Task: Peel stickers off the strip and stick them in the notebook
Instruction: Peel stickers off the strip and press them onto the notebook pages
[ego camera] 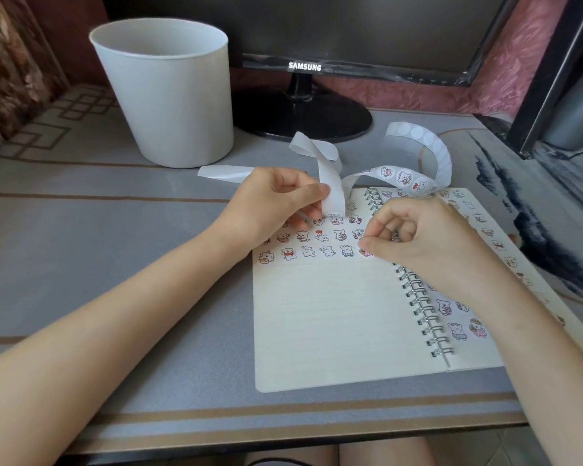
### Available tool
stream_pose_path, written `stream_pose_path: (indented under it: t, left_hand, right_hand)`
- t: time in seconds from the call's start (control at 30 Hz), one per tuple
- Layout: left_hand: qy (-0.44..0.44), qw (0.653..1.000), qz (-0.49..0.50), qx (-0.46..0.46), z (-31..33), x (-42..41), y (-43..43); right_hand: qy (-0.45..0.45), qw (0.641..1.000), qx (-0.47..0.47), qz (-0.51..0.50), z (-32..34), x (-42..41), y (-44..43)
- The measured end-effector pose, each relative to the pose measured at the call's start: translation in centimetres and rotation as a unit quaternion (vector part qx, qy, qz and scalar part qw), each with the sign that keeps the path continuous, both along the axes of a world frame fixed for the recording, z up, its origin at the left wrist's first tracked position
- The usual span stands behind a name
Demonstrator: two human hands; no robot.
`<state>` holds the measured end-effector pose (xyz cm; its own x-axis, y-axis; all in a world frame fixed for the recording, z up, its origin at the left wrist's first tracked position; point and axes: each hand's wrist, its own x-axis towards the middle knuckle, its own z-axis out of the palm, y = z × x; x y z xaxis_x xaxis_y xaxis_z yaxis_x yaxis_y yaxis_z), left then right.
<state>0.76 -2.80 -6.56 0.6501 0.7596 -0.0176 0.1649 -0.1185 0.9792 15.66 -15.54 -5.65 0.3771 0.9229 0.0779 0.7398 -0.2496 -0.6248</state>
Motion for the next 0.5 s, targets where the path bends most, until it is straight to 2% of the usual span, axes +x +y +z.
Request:
stream_pose_path:
  t: [0.13,0.5]
  left_hand:
    - [-0.005,1.0,-0.002,-0.002,0.0,0.03,-0.04]
    - [-0.006,1.0,-0.001,-0.003,0.0,0.04,-0.06]
  right_hand:
    - [0.003,1.0,0.009,-0.012,-0.24,0.38,0.0]
    - [0.1,0.994,0.033,-0.033,-0.76,0.8,0.44]
